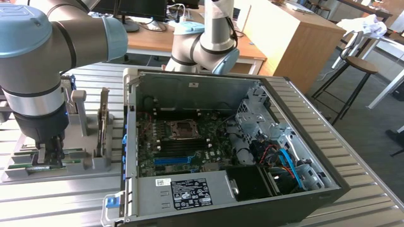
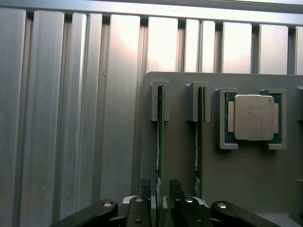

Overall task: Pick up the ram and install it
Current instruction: 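Pick up the ram and move it above insertion slot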

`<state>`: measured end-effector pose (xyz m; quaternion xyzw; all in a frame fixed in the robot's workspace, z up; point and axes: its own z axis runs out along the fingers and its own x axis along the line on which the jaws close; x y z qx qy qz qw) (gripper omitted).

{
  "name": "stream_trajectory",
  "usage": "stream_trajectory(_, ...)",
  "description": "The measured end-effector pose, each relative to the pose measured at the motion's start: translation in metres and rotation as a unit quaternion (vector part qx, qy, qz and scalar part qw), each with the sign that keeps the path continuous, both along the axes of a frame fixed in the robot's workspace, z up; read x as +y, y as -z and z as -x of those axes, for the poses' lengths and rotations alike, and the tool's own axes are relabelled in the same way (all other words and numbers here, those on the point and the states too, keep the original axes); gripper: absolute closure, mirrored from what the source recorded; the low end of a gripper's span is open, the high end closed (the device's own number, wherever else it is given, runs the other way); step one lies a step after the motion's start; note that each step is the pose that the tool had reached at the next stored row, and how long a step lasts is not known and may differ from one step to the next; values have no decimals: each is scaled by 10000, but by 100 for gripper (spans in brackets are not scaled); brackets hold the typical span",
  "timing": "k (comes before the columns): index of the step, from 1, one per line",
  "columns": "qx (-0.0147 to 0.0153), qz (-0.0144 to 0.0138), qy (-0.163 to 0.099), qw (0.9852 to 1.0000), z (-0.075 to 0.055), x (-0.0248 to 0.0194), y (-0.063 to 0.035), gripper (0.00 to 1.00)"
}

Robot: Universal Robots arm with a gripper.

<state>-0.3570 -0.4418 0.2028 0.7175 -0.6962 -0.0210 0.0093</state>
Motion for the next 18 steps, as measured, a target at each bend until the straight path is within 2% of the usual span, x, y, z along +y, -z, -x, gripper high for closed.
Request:
stream_trajectory(3,0,0,0,10000,0,0,0,72)
stream_trajectory(4,0,0,0,10000,0,0,0,79)
stream_trajectory(10,0,0,0,10000,0,0,0,79)
stream_trajectory(11,0,0,0,10000,0,0,0,80)
stream_trajectory(12,0,0,0,10000,0,0,0,86)
stream_trajectory(18,0,0,0,10000,0,0,0,89)
